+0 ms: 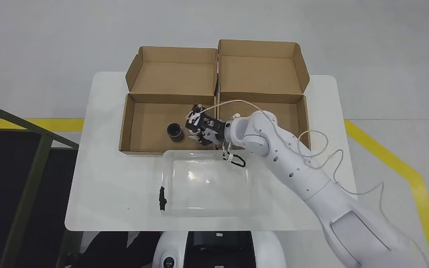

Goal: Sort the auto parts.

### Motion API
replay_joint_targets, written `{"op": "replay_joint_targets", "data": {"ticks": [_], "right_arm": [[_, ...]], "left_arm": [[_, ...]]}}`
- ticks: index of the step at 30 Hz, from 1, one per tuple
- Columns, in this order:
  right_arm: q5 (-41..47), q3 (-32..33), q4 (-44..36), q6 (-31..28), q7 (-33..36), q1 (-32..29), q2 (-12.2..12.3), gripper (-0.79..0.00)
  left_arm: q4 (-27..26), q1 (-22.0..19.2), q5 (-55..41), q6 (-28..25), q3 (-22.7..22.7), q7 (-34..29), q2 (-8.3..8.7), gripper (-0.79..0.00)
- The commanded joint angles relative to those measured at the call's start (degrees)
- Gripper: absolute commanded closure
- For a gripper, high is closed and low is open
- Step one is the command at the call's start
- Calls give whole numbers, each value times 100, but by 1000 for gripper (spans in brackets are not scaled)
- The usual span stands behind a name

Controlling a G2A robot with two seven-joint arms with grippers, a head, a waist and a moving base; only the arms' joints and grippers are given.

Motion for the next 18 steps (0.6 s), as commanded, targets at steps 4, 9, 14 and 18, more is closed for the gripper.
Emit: {"op": "replay_joint_targets", "data": {"ticks": [4, 9, 14, 18], "right_arm": [[37, -159, 246, 126, 58, 153, -127, 0], [140, -300, 517, 218, 152, 285, -261, -43], [171, -401, 718, 300, 195, 383, -373, -231], [170, -444, 827, 325, 233, 433, -437, -351]], "left_arm": [[0, 0, 0, 0, 0, 0, 0, -785], [0, 0, 0, 0, 0, 0, 0, -785], [0, 0, 0, 0, 0, 0, 0, -785], [0, 0, 0, 0, 0, 0, 0, -785]]}}
